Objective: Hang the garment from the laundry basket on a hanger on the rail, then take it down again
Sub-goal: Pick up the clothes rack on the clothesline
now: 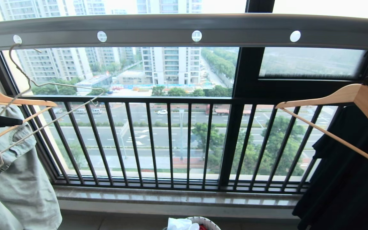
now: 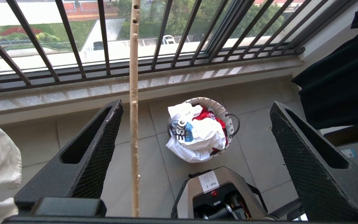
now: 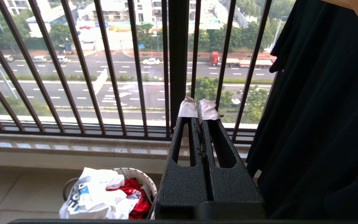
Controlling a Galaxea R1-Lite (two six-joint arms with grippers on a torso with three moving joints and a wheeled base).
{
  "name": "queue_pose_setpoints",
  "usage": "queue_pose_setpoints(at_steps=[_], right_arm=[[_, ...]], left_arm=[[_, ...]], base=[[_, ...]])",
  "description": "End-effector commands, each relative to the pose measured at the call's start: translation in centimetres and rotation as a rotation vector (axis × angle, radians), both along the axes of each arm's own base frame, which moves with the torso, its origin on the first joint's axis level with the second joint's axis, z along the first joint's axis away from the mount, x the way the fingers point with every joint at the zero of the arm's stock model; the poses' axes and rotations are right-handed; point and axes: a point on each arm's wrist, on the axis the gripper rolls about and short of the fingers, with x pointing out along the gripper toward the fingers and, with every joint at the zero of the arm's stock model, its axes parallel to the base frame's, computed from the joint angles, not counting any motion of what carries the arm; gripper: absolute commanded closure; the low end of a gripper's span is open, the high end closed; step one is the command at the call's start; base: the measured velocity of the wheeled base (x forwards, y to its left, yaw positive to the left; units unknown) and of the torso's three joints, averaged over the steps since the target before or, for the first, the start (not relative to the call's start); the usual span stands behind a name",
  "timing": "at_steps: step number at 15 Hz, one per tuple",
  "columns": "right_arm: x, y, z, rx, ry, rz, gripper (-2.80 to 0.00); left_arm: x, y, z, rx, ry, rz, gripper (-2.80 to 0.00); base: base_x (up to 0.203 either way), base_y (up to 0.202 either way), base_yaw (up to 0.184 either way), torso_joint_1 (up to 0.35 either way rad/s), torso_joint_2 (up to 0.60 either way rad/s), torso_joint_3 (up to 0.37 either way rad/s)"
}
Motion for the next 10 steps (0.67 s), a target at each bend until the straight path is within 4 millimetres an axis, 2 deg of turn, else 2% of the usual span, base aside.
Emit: queue_pose_setpoints(at_steps=[1, 10], right_arm=[[0.01, 0.0, 0.0, 0.0, 0.001, 0.0, 0.0], [0.01, 0.0, 0.02, 0.0, 0.0, -0.001, 0.0]], left_arm=[[0.06, -0.1, 0.06, 0.002, -0.006, -0.013, -2.8], [0.58, -0.21, 0.34, 0.001, -0.019, -0.004, -2.8]], base=[[0.0, 0.0, 0.0, 0.0, 0.0, 0.0], [0.0, 0.0, 0.0, 0.0, 0.0, 0.0]])
